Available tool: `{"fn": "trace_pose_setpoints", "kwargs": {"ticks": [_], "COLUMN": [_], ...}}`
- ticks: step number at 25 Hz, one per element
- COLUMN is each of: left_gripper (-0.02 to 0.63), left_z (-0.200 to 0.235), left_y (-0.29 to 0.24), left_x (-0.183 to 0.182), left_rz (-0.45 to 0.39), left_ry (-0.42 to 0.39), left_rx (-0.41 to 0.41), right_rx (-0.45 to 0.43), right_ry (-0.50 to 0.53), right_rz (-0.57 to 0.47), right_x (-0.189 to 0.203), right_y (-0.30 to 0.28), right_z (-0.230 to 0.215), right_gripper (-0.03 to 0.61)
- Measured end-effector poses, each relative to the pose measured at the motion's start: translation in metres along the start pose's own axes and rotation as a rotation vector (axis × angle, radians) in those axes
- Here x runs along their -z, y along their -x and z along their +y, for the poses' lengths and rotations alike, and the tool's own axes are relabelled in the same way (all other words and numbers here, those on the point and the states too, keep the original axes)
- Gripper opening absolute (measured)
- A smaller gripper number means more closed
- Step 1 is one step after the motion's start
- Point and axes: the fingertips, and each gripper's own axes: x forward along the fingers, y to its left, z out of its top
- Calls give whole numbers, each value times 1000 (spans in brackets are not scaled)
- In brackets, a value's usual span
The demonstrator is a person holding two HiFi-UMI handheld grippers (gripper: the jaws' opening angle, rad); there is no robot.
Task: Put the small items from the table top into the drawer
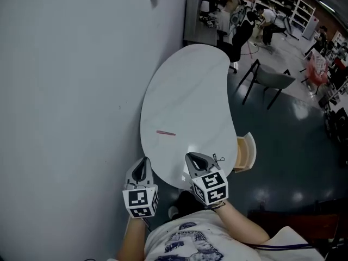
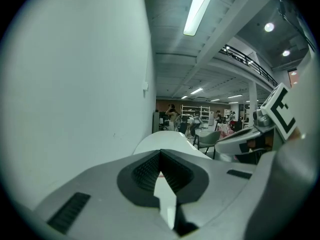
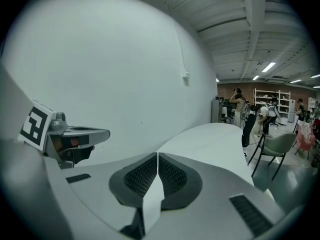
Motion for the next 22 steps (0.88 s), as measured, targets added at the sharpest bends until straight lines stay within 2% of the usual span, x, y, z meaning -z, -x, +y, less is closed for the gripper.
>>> {"fn": "trace_pose_setpoints", "kwargs": {"ticks": [7,22], "left_gripper": [20,20], "left_z": [12,31], "left_y": [-36,-116], "left_x": [4,27], "left_rz": [28,97], "left_ry": [15,80], "left_rx": [-39,-138], "right_rx": [-46,-247], "right_ry": [25,110], "right_rz": [47,196], "right_x": [1,20], "right_y": [-45,-135], "right_z": [-18,-51], "right_gripper": [26,29]}}
